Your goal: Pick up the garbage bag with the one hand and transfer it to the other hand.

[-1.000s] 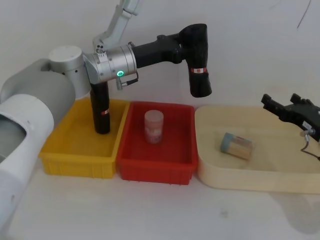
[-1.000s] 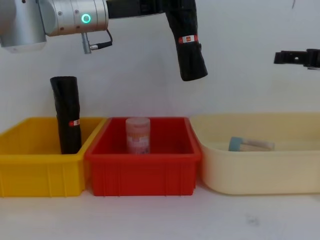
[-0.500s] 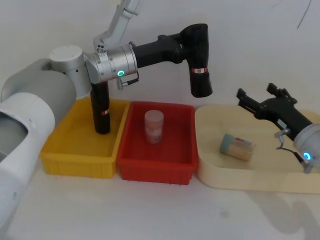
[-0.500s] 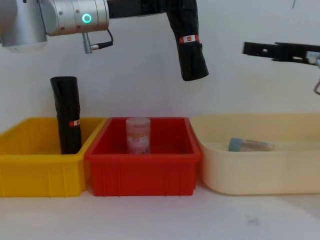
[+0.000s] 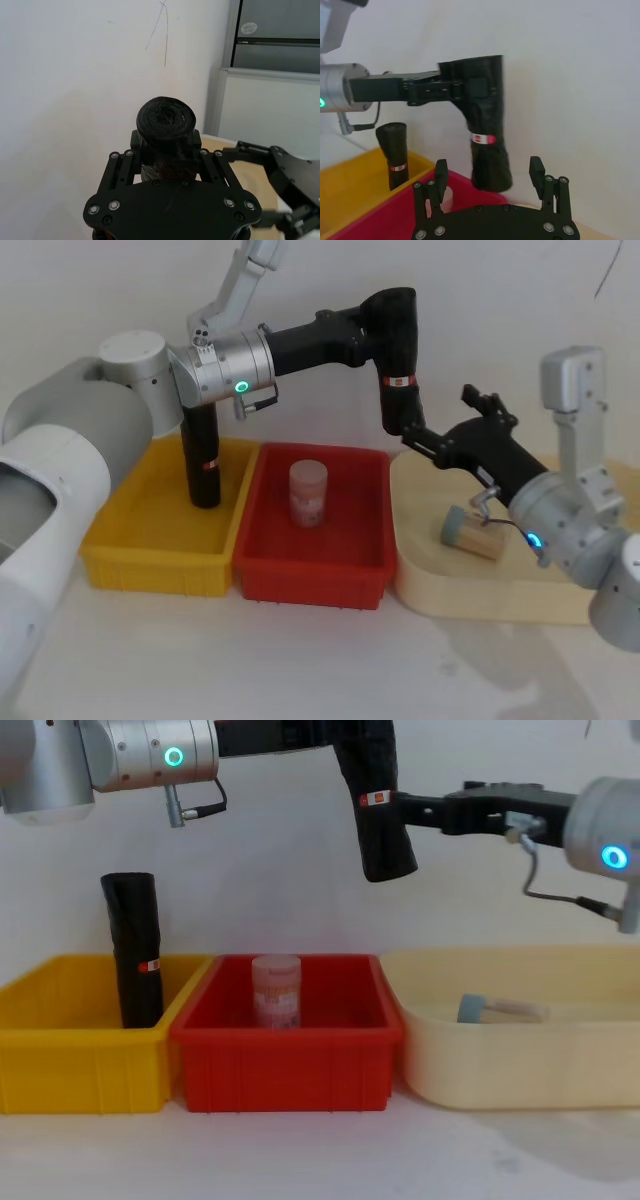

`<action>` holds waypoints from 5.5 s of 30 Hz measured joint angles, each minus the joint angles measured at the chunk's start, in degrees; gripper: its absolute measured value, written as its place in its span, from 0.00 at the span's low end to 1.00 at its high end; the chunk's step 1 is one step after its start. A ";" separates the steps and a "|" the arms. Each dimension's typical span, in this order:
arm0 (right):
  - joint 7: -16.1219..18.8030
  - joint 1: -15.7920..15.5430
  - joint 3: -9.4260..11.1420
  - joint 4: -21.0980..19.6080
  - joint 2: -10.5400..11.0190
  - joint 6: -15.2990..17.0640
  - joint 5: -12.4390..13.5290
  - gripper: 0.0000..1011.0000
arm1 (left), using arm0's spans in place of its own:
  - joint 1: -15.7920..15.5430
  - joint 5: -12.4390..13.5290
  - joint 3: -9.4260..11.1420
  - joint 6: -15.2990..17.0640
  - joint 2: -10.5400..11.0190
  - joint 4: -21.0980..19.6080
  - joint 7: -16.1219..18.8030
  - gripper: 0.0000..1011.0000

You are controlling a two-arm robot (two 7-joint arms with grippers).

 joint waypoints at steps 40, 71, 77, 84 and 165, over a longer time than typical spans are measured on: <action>-8.21 10.12 -5.60 4.69 -5.80 16.23 -12.41 0.99 | -0.08 0.01 -0.01 -0.05 -0.06 0.16 -0.06 0.50; -10.75 14.95 -5.71 14.24 -11.28 15.82 -15.11 0.99 | -0.08 0.01 0.00 -0.04 -0.06 0.15 -0.06 0.50; -10.93 15.61 -5.58 15.72 -11.99 15.47 -15.25 0.88 | -0.08 0.01 -0.01 -0.05 -0.06 0.15 -0.06 0.50; -11.04 15.95 -5.49 16.46 -12.34 15.31 -15.34 0.73 | -0.08 0.01 0.00 -0.04 -0.06 0.15 -0.06 0.50; -9.90 4.72 7.45 -0.81 1.69 21.44 -13.64 0.60 | -0.08 0.01 0.00 -0.05 -0.06 0.15 -0.06 0.99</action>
